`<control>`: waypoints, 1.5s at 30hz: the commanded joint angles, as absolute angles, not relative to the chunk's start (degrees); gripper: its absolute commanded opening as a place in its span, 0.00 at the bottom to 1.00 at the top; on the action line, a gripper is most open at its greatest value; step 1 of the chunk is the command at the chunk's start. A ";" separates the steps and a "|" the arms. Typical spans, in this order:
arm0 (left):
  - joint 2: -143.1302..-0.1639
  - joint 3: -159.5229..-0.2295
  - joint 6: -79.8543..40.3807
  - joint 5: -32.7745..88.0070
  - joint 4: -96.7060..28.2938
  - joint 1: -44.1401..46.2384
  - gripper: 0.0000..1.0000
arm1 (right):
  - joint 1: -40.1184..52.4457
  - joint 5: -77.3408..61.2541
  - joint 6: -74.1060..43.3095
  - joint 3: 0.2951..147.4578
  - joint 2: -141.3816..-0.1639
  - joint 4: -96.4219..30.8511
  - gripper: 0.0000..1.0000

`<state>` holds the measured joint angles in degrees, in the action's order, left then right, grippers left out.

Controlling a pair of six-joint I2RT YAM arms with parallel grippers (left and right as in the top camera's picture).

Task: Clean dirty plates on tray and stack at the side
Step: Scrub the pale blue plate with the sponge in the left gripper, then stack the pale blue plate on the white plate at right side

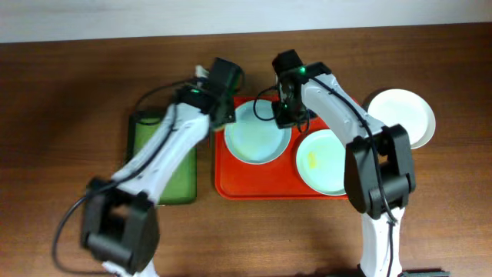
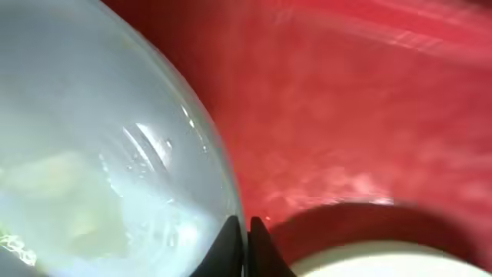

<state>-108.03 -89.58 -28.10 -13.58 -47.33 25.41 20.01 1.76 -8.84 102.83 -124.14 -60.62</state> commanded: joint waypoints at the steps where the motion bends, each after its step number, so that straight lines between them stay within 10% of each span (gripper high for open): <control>1: -100.51 -90.28 -28.21 -11.14 -49.41 18.94 0.00 | 25.69 21.43 -8.40 107.77 -115.33 -63.13 0.04; 8: -99.72 -90.08 -28.21 -9.37 -52.93 8.21 0.00 | 44.29 69.67 3.18 108.97 -109.12 -65.12 0.04; 16: -99.72 -90.06 -28.21 -9.39 -52.95 7.29 0.00 | 47.22 82.67 10.24 108.97 -109.12 -64.12 0.04; 27: -99.72 -90.04 -28.23 -9.17 -53.67 7.35 0.00 | -10.00 -13.91 -3.95 104.66 -111.07 -62.85 0.04; 34: -99.72 -90.04 -28.23 -8.56 -53.65 7.35 0.00 | -39.38 -16.14 -15.20 94.00 -111.11 -54.96 0.04; 42: -99.72 -90.04 -28.23 -8.54 -53.67 7.35 0.00 | -36.51 -15.77 -15.40 81.80 -111.13 -41.45 0.05; 45: -99.72 -90.04 -28.23 -8.54 -53.67 7.35 0.00 | -32.56 -13.26 -14.85 81.97 -111.11 -40.88 0.60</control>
